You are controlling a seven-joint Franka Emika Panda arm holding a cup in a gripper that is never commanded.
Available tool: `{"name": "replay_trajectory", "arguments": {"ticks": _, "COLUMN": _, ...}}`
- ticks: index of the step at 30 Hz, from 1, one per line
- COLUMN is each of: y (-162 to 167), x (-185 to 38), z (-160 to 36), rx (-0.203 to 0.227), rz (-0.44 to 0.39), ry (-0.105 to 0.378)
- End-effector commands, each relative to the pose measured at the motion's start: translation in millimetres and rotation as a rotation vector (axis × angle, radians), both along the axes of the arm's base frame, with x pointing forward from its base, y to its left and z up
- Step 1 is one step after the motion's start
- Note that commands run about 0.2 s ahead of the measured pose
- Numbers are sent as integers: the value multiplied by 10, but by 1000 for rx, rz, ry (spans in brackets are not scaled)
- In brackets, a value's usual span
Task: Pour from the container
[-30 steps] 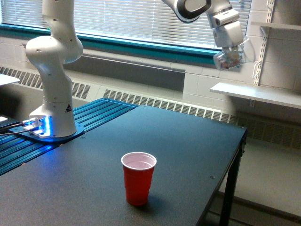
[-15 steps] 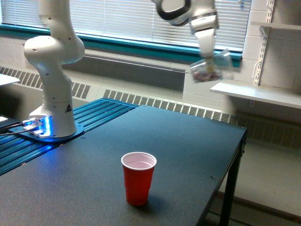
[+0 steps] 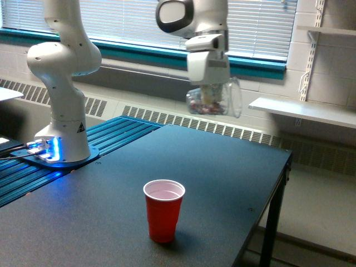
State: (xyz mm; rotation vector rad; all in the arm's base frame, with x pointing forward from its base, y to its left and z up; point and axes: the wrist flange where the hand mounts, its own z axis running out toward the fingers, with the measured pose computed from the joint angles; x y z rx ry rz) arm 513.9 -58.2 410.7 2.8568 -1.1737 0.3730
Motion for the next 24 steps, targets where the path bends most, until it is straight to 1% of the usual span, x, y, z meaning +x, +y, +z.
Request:
{"name": "replay_trajectory", "arguments": {"ticks": 1, "y": -148, "x": -171, "z": 17, "rx": -1, "rz": -70, "ry": 6}}
{"name": "replay_trajectory", "arguments": {"ticks": 4, "y": -255, "x": -266, "z": -25, "rx": -8, "rz": -101, "ry": 22}}
{"name": "replay_trajectory", "arguments": {"ticks": 7, "y": -374, "x": -375, "z": -73, "rx": -6, "rz": -131, "ry": 37}}
{"name": "replay_trajectory", "arguments": {"ticks": 12, "y": -588, "x": -596, "z": -213, "rx": -11, "rz": -187, "ry": 83}}
{"name": "replay_trajectory", "arguments": {"ticks": 16, "y": -748, "x": -738, "z": -310, "rx": -16, "rz": -228, "ry": 105}}
{"name": "replay_trajectory", "arguments": {"ticks": 24, "y": -1014, "x": -938, "z": -520, "rx": 9, "rz": -267, "ry": 146}}
